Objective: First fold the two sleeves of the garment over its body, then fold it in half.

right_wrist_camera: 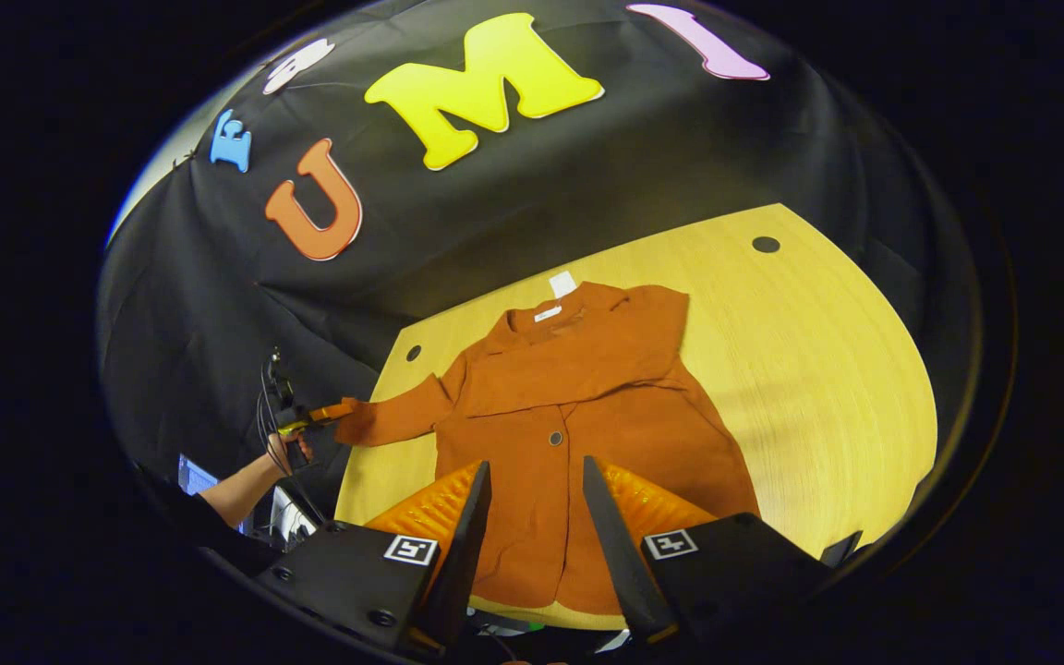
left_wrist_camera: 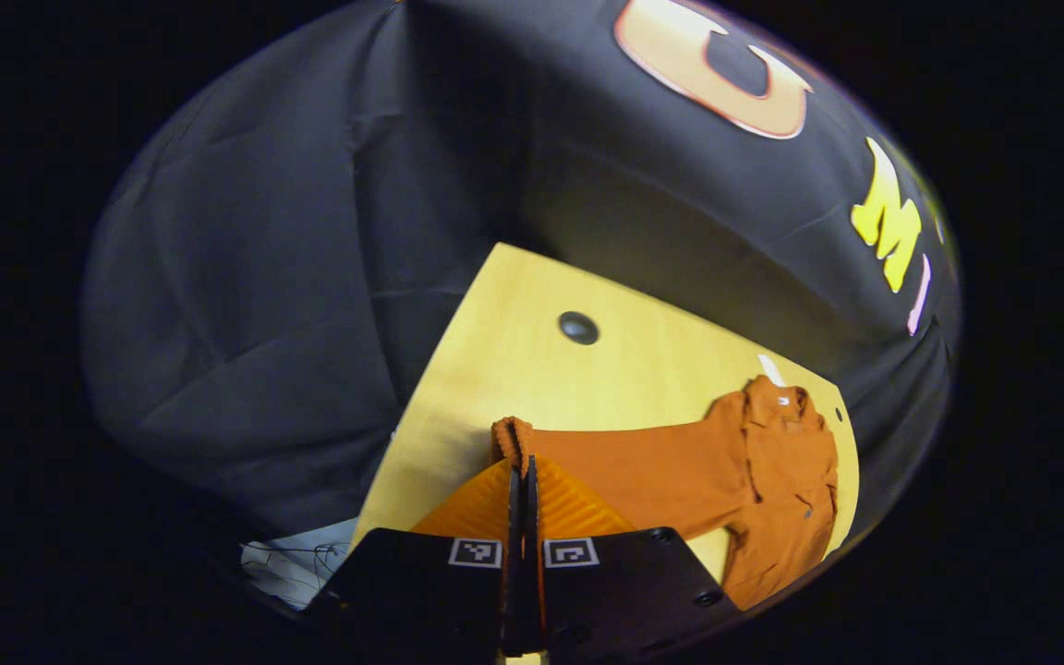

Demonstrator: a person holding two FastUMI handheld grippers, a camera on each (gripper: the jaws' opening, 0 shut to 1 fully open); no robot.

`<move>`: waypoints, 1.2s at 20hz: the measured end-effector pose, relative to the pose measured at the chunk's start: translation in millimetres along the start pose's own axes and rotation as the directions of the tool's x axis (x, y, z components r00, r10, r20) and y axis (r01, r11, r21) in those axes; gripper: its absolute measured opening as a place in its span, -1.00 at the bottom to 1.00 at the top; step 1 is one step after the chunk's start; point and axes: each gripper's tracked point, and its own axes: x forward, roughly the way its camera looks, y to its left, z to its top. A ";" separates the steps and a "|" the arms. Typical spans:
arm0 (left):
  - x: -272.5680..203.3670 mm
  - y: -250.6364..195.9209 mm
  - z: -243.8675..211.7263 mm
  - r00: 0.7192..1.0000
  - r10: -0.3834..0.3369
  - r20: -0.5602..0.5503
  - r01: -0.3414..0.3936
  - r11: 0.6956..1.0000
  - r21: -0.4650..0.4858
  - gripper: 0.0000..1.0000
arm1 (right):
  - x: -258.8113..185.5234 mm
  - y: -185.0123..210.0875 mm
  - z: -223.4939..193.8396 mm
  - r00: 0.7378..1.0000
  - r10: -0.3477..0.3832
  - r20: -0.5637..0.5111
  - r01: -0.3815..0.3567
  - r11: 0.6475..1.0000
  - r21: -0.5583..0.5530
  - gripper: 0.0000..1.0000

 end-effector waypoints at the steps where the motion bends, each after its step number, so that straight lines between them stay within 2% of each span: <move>1: -12.0 -20.6 9.8 1.000 -0.005 0.019 0.005 1.000 0.014 -0.94 | -1.2 4.4 1.9 1.000 0.025 0.008 -0.025 0.999 -0.021 0.33; 3: -40.1 -72.2 29.1 0.998 -0.034 0.055 0.033 0.999 0.034 -0.94 | -1.0 8.3 4.6 0.997 0.071 0.020 -0.069 0.995 -0.078 0.46; 6: -67.1 -151.6 56.3 0.990 -0.083 0.112 0.075 0.994 0.078 -0.95 | -20.0 7.6 17.6 0.990 0.135 0.051 -0.125 0.979 -0.164 0.48; 11: -80.7 -302.1 63.5 0.974 -0.193 0.116 0.175 0.973 0.148 -0.95 | -54.8 -34.9 48.9 0.976 0.179 0.122 -0.156 0.971 -0.182 0.48; 16: -50.4 -432.9 21.6 0.958 -0.288 0.010 0.278 0.931 0.238 -0.94 | -85.5 -113.8 67.1 0.975 0.112 0.190 -0.088 0.987 -0.132 0.48; 20: -9.3 -506.0 -18.2 0.943 -0.319 -0.091 0.332 0.904 0.269 -0.94 | -111.9 -185.0 82.1 0.971 0.030 0.236 -0.011 0.997 -0.080 0.48; 24: 45.3 -551.3 -64.2 0.935 -0.304 -0.181 0.346 0.894 0.286 -0.94 | -138.8 -241.7 86.2 0.965 -0.054 0.256 0.066 0.997 -0.036 0.48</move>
